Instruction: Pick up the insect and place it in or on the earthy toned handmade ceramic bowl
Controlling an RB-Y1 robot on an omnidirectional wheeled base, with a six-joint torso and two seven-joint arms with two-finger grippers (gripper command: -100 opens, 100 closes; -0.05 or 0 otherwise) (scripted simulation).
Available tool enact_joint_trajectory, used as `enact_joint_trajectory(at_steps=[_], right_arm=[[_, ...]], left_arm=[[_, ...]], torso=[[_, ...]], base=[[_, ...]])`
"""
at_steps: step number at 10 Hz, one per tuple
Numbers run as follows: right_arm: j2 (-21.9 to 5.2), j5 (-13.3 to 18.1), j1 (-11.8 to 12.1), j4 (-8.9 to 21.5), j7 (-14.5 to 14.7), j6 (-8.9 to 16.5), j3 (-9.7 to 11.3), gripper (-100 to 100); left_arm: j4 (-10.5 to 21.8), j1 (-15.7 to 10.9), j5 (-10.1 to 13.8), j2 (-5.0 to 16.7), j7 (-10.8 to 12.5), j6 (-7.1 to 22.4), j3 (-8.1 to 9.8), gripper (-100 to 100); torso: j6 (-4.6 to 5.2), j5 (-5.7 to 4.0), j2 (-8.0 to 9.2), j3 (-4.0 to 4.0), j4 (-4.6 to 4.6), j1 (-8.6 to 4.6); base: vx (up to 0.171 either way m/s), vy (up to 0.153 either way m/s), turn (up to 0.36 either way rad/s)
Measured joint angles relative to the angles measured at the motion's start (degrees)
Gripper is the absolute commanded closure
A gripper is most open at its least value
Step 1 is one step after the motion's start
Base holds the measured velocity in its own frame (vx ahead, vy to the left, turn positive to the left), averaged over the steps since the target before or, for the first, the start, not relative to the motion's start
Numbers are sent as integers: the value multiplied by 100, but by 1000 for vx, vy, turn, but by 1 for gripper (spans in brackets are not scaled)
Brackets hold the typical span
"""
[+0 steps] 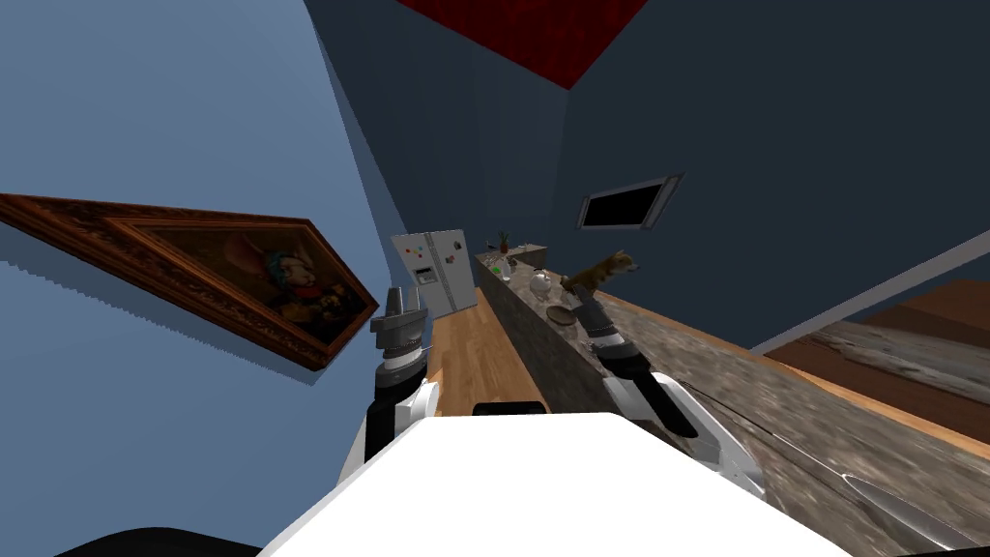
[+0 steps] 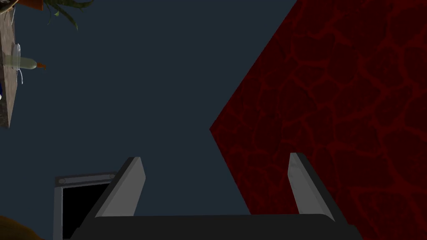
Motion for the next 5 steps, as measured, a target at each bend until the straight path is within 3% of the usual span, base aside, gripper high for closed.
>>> enact_joint_trajectory(at_steps=[4,5], right_arm=[[-657,386,318,224,-134,64,-344,-100],[-827,491,395,368,-164,39,-432,-100]], left_arm=[[0,0,0,0,0,0,0,0],[0,0,0,0,0,0,0,0]], torso=[[-2,1,-3,-2,0,5],[0,1,-5,-3,-1,5]], base=[[63,46,203],[52,32,46]])
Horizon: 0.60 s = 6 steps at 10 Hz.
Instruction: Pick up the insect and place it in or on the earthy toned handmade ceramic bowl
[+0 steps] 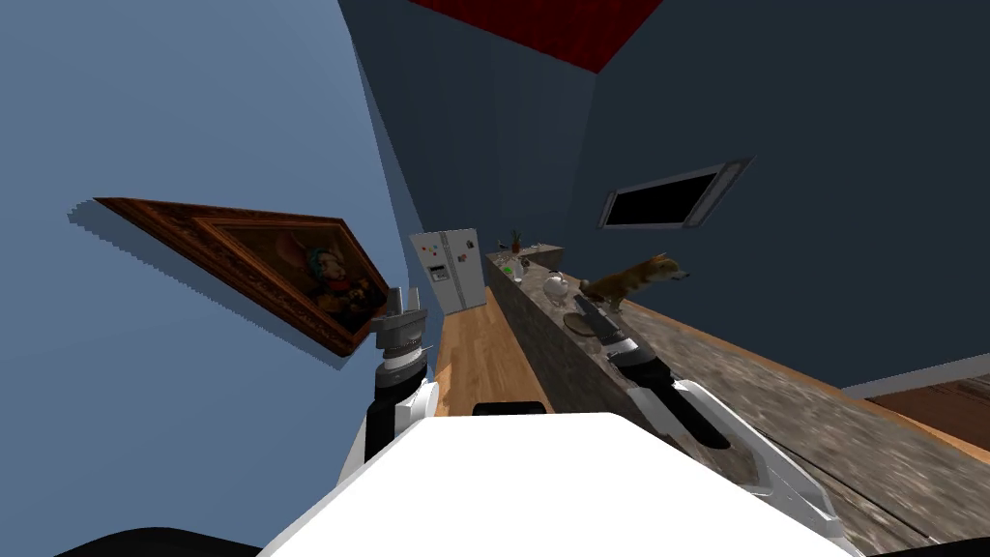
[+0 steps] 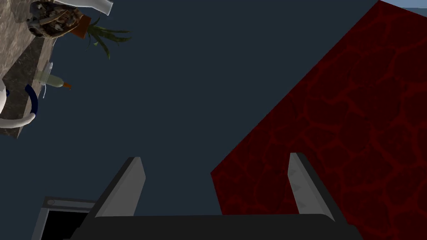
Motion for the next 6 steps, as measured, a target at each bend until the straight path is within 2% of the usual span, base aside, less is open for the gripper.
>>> enact_joint_trajectory(at_steps=[2,4,6], right_arm=[[-187,131,179,20,-23,-7,-84,-100],[-541,314,400,156,-87,17,-255,-100],[-878,500,766,209,-128,25,-434,-100]], left_arm=[[0,0,0,0,0,0,0,0],[0,0,0,0,0,0,0,0],[0,0,0,0,0,0,0,0]], torso=[[1,0,9,5,2,1],[0,-1,3,2,1,-6],[2,-2,4,2,1,-11]], base=[[53,36,148],[67,16,219],[53,1,95]])
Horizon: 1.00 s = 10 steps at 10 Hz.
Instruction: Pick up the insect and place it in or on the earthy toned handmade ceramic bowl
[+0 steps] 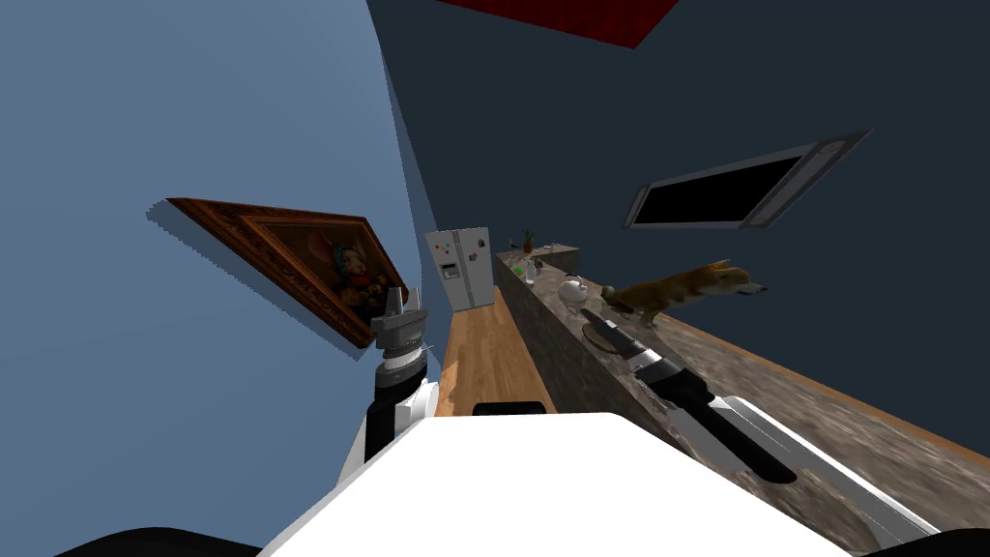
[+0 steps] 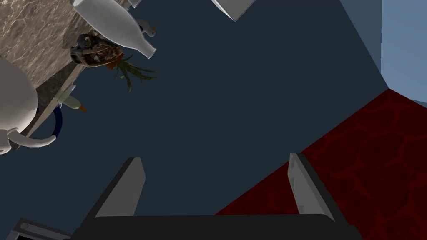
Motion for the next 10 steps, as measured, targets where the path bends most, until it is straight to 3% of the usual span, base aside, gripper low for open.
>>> enact_joint_trajectory(at_steps=[2,7,10], right_arm=[[-298,100,115,41,-31,92,-66,-100],[-1033,411,687,218,26,299,-184,-100],[-1527,551,1159,239,150,531,-182,-100]], left_arm=[[0,0,0,0,0,0,0,0],[0,0,0,0,0,0,0,0],[0,0,0,1,0,0,1,0]], torso=[[0,0,12,7,3,-2],[2,-3,18,10,4,-12],[3,-7,24,14,6,-29]], base=[[32,-10,113],[28,-34,71],[3,-66,28]])
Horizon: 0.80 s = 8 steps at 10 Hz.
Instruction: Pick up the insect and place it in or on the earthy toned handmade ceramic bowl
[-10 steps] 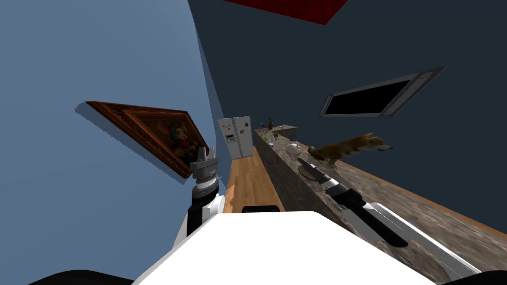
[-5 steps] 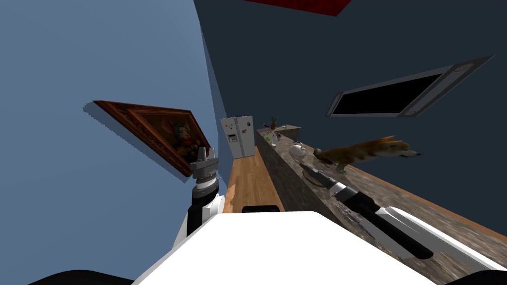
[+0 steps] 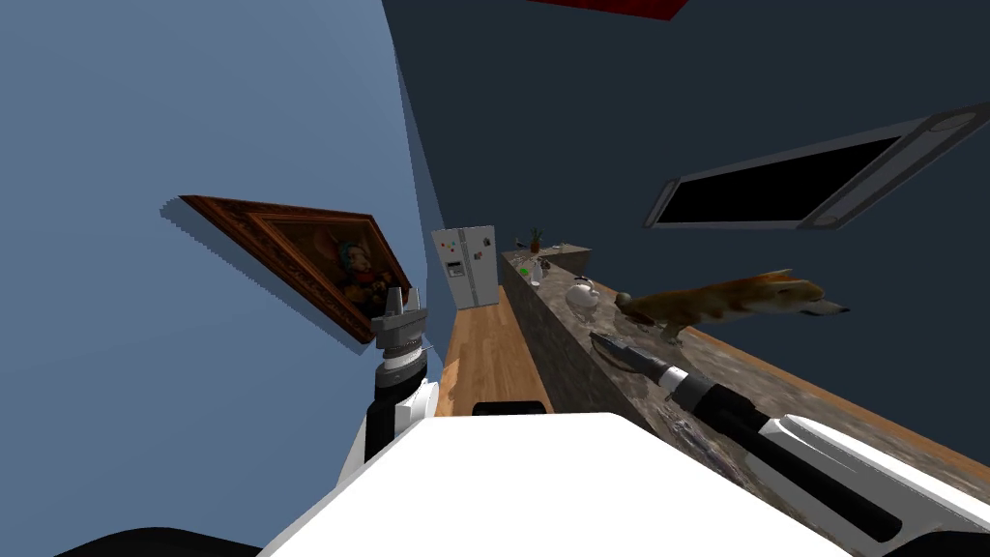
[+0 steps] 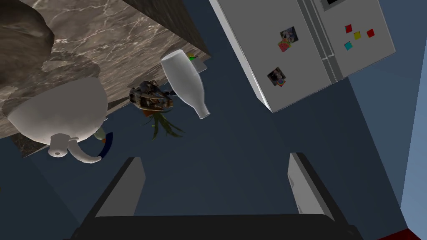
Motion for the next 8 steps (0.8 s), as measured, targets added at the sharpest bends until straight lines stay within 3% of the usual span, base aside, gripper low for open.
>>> enact_joint_trajectory(at_steps=[2,8], right_arm=[[-259,39,107,50,52,129,59,-100],[-1265,133,1122,-139,472,822,319,-100]], left_arm=[[0,0,0,0,0,0,0,0],[0,0,0,0,0,0,0,0]], torso=[[0,1,3,2,1,10],[1,-2,11,7,3,-4]], base=[[-9,-54,0],[-20,-90,-32]])
